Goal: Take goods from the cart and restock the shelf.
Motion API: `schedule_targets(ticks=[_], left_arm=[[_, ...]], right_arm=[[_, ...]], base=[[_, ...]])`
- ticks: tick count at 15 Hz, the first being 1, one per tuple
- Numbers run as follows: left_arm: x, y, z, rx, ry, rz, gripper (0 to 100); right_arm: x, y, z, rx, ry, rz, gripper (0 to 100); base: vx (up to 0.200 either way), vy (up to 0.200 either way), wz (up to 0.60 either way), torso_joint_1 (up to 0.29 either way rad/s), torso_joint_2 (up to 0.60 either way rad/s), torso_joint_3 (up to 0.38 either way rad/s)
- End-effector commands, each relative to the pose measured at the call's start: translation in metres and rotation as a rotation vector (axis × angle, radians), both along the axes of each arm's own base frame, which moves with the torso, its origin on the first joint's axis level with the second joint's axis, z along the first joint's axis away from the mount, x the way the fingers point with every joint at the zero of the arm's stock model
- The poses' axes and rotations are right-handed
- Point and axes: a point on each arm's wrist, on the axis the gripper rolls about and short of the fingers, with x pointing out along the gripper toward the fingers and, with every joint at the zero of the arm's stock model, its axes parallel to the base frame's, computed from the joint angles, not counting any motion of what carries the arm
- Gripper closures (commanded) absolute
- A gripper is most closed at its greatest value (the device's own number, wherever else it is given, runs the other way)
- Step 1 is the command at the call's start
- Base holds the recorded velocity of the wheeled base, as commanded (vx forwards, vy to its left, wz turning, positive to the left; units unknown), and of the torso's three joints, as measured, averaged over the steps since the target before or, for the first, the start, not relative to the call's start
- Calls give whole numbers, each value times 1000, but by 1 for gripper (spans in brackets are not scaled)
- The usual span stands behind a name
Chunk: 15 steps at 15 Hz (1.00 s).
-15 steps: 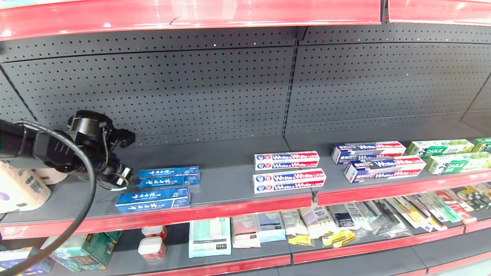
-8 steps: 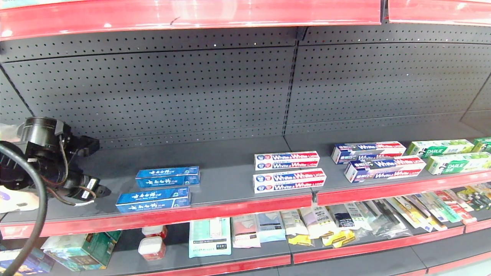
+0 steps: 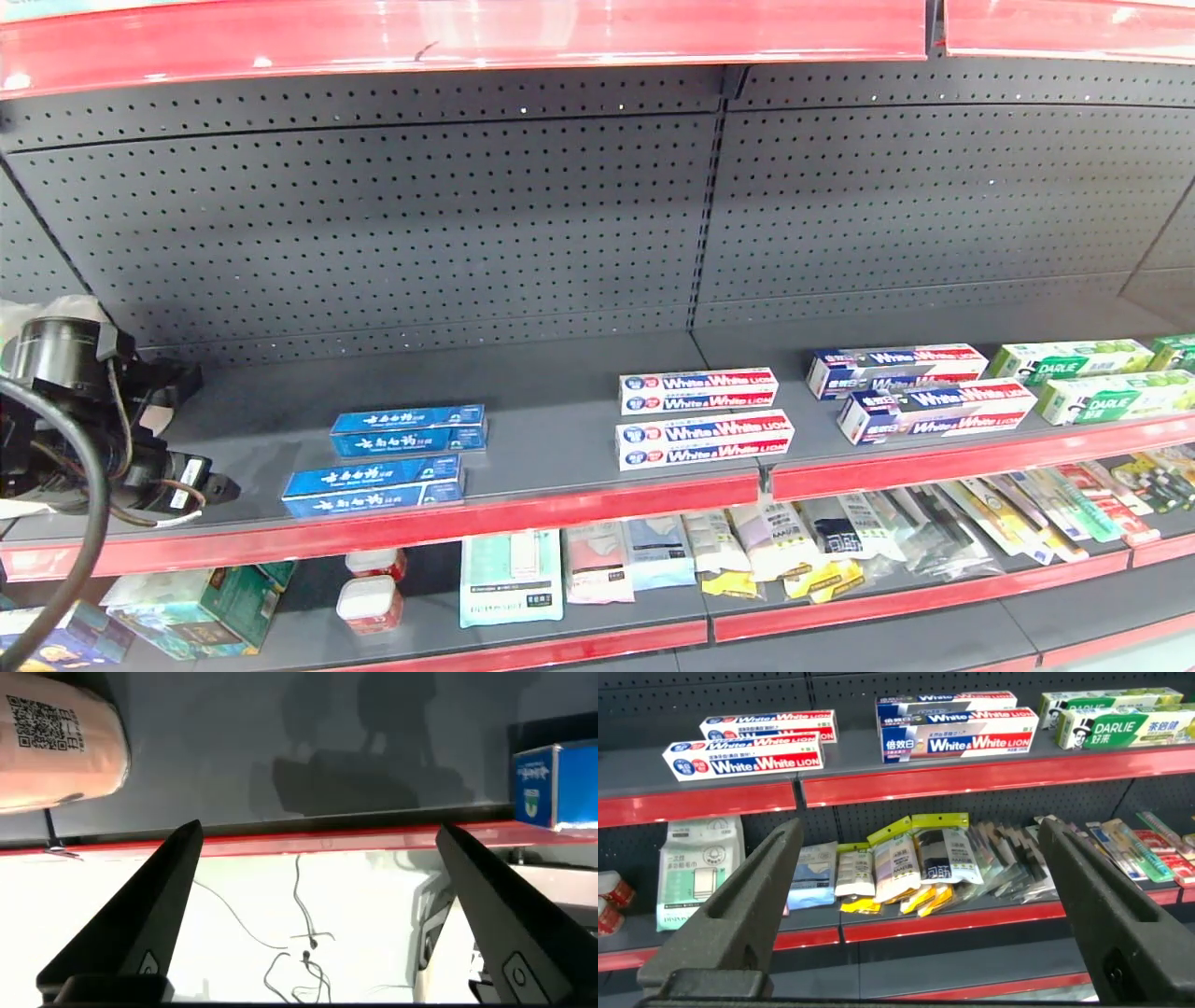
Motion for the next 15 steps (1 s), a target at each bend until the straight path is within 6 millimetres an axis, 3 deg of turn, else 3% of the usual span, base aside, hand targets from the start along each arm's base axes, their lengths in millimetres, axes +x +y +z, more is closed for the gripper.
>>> schedule_targets(ticks=[1, 15], left_arm=[[5, 2, -8, -6, 20, 0, 0], [27, -13, -33, -46, 44, -79, 0]], right_arm=[[0, 0, 0, 0, 0, 0, 0], [0, 0, 0, 0, 2, 0, 0]], base=[[0, 0, 0, 0, 0, 0], [0, 0, 0, 0, 0, 0]])
